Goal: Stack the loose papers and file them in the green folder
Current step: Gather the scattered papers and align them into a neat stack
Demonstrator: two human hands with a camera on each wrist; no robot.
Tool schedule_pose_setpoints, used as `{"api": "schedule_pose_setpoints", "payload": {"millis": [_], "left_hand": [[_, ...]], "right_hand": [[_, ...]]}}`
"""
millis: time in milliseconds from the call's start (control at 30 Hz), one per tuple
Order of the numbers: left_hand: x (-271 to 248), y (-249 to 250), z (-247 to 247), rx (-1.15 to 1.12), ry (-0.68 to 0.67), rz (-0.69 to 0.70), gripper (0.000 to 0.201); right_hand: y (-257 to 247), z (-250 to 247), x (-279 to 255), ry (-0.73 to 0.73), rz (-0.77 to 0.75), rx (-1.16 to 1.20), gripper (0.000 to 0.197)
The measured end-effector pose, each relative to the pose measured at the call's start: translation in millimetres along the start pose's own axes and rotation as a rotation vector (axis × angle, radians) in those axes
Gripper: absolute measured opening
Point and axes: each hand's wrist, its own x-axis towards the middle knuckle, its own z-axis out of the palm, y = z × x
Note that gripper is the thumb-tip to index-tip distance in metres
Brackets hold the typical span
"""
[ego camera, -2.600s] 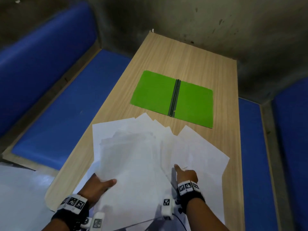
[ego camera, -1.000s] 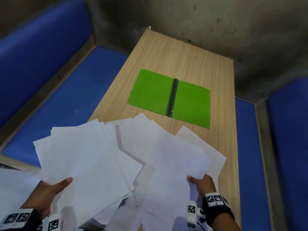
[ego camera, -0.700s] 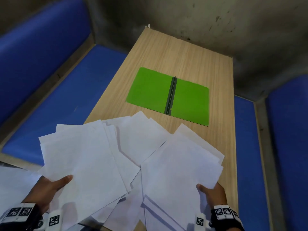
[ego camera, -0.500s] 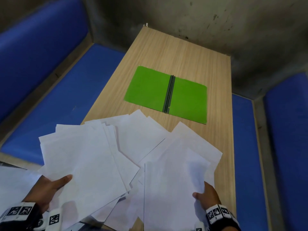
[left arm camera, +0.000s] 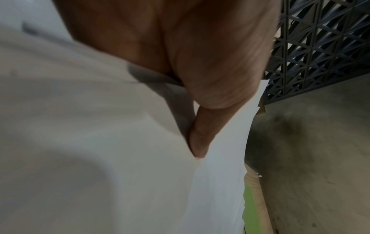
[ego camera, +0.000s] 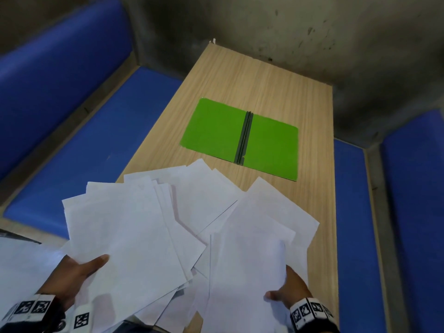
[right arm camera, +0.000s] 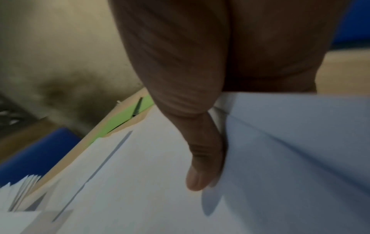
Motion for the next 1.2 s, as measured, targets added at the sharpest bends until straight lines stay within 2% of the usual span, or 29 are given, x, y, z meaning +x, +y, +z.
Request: {"api": "schedule_pose_setpoints", "payload": {"millis": [100, 233, 333, 467, 533, 567, 667, 833, 900, 1067, 1100, 1167, 1200], "left_hand": [[-4, 0, 0, -0.024, 0.002, -0.004, 0.038], [-6, 1, 3, -0.036, -0.014, -0.003, 0.032], [-4, 1, 4, -0.057, -0.011, -0.007, 0.038], [-7, 6, 8, -0.035, -0.048, 0.007, 0.037], [-8, 7, 10, -0.01, -0.044, 0.009, 0.03], [-7, 7, 10, -0.003, -0.041, 0.007, 0.029], [-10, 8, 10, 0.003, -0.039, 0.022, 0.034], [-11, 5, 8, 0.025, -0.044, 0.036, 0.052], [-6, 0, 4, 0.026, -0.045, 0.017, 0.058], [0, -7, -3, 0.035, -0.049, -0.019, 0.064], [1, -7, -4, 0.044, -0.049, -0.021, 0.065], [2, -4, -4, 0.056, -0.06, -0.012, 0.063], [1, -3, -2, 0.061, -0.065, 0.005, 0.06]], "right_hand": [[6, -17, -5, 0.045, 0.025, 0.007, 0.064], [19, -28, -8, 0.177, 0.084, 0.291, 0.068], [14, -24, -15, 0.213, 0.107, 0.452, 0.038], [-2, -9, -2, 0.328, 0.156, 0.634, 0.051], [-21, -1, 2, 0.36, 0.207, 0.742, 0.04], [-28, 2, 6, 0.374, 0.222, 0.758, 0.037], [-42, 15, 18, 0.379, 0.286, 0.822, 0.047], [-52, 26, 26, 0.346, 0.324, 0.716, 0.015], [-54, 24, 22, 0.381, 0.288, 0.692, 0.018], [-44, 17, 23, 0.342, 0.19, 0.795, 0.024], [-37, 17, 28, 0.332, 0.198, 0.826, 0.034], [-24, 14, 27, 0.315, 0.189, 0.786, 0.074], [-19, 9, 21, 0.322, 0.175, 0.742, 0.081]]}}
